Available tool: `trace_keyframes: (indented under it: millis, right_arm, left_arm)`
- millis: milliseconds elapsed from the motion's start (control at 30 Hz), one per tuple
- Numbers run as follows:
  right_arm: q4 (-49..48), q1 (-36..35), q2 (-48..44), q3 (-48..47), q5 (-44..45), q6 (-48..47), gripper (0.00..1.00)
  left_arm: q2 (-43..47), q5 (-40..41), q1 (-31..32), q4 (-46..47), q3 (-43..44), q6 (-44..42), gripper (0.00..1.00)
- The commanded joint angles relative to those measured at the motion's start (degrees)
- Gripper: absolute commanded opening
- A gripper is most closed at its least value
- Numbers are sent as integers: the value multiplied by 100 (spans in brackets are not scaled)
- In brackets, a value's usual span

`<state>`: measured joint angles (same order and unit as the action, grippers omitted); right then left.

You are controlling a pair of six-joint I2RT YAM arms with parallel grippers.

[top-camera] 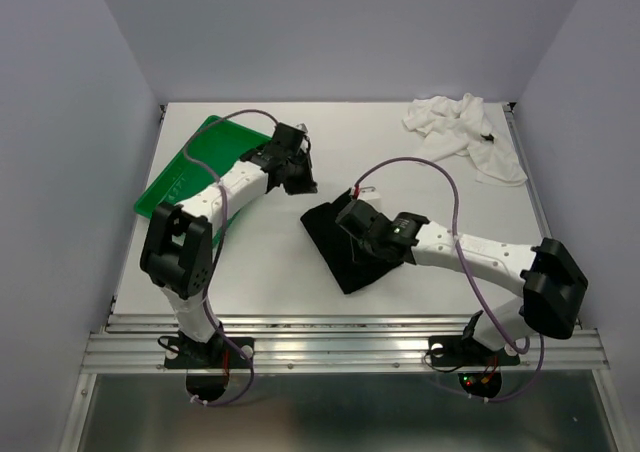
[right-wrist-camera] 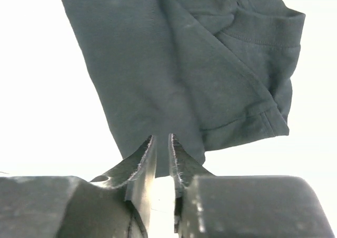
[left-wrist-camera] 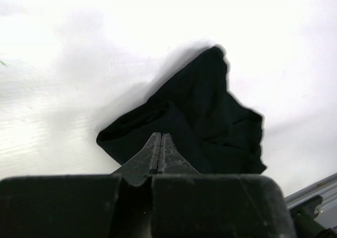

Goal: Roll the t-shirts
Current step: Roll the T-shirt to the center of the board.

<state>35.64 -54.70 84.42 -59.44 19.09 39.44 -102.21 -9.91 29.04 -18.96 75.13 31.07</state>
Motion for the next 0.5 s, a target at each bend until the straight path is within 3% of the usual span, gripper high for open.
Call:
trace_keyframes:
  millis: [0, 267, 467]
  right_arm:
    - [803, -400, -102, -471, 806, -77, 23]
    - [1437, -1385, 733, -1086, 1808, 99, 51]
    - [1420, -1842, 1383, -1359, 1949, 81, 62]
  left_arm:
    - [974, 393, -117, -652, 722, -312, 0]
    - [1888, 481, -477, -785, -76, -49, 2]
    - [2425, 561, -680, -785, -806, 127, 9]
